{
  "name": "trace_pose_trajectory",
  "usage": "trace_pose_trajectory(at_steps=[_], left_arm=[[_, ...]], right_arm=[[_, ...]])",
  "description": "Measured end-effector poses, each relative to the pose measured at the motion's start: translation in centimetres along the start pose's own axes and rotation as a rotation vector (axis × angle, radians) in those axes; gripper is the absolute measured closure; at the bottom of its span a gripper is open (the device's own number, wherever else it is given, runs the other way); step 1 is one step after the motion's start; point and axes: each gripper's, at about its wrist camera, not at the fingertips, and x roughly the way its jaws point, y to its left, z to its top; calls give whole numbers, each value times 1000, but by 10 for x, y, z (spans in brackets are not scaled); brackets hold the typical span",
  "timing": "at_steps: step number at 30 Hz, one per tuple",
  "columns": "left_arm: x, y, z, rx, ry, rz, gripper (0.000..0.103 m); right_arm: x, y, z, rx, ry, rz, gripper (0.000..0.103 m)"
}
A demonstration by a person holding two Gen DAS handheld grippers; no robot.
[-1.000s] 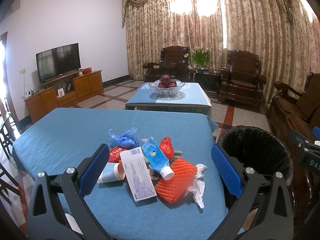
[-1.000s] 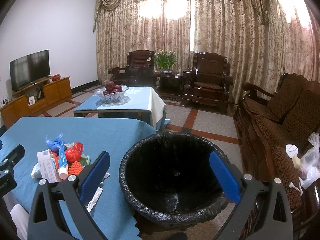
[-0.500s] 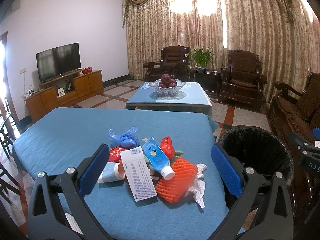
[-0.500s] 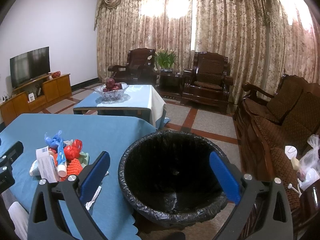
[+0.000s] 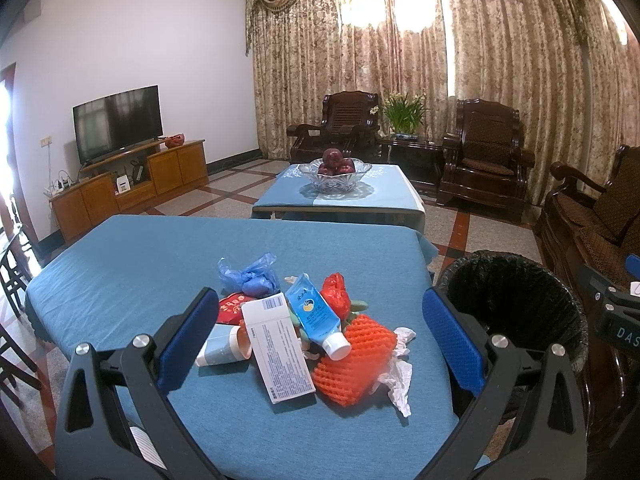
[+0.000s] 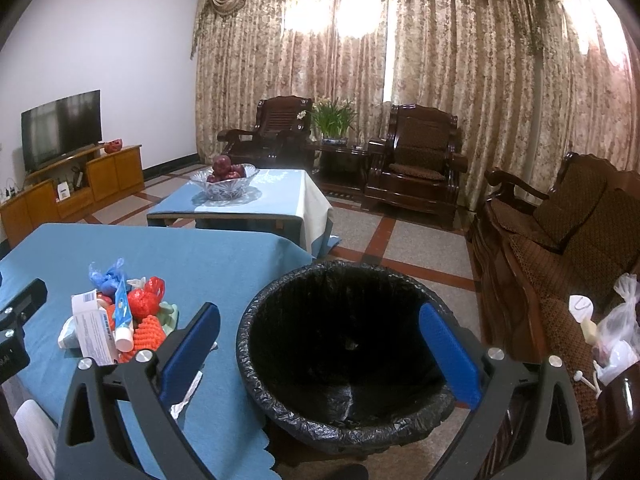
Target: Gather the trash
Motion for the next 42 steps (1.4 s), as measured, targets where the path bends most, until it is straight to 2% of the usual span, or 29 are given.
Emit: trace_pose_trajectory(at_steps=[18, 25, 32, 36, 37, 42], left_arm=[[3, 4, -4, -1, 4, 2, 5], [25, 34, -20, -18, 28, 58, 5], [57, 77, -49, -11, 97, 125, 5], [65, 87, -54, 4, 113, 139, 5], [68, 90, -55, 3, 118, 137, 5], [78, 96, -61, -9, 139, 126, 6]], right_arm=[[-1, 4, -3, -6, 8, 17, 6], [13, 37, -11, -32, 52, 102, 6], [47, 93, -33, -83, 112, 221, 22], [73, 117, -47, -73, 178, 307, 40], [80, 125, -50, -78, 193, 321, 45], [105, 143, -64, -132, 253, 335, 52]])
